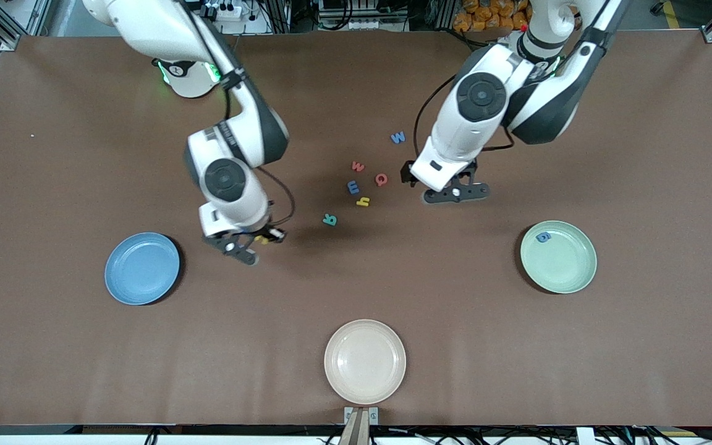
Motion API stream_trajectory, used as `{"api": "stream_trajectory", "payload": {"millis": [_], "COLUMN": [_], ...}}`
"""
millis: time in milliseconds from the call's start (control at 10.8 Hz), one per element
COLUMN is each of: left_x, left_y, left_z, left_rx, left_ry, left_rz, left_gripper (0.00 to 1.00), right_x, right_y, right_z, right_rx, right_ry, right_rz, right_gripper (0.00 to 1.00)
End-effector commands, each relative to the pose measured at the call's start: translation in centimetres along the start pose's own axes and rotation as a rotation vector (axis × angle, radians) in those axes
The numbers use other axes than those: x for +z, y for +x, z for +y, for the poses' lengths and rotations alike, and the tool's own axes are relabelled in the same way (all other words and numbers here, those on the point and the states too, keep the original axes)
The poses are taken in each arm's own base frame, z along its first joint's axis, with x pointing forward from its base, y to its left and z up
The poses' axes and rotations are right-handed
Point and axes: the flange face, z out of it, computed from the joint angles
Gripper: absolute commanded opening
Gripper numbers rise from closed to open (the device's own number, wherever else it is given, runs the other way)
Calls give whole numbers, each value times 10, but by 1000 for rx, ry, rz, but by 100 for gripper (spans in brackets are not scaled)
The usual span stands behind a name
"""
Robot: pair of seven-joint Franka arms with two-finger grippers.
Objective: Sort uppercase to blue plate, lowercase to green plate
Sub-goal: 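Carry the H to the blue plate while the left gripper reaches letters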
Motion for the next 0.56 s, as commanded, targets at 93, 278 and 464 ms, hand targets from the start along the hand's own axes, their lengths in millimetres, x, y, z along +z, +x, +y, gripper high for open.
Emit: {"api": "stream_trajectory", "payload": {"millis": [93,278,464], "left_x": [57,82,117], "left_y": [-17,-38,-48], "left_z": [45,77,104], "left_rx": [-71,-80,-128], "left_ry": [33,53,59], "left_rz": [7,3,-35], "left_gripper": [100,100,100], "right_x": [-4,-1,3], "right_y": [64,99,126], "right_z": [104,155,198], "right_rx": [-198,-311,-406], "right_ry": [-26,-22,-13], "right_rz": [-52,-58,-64], "right_gripper": [0,0,0]}}
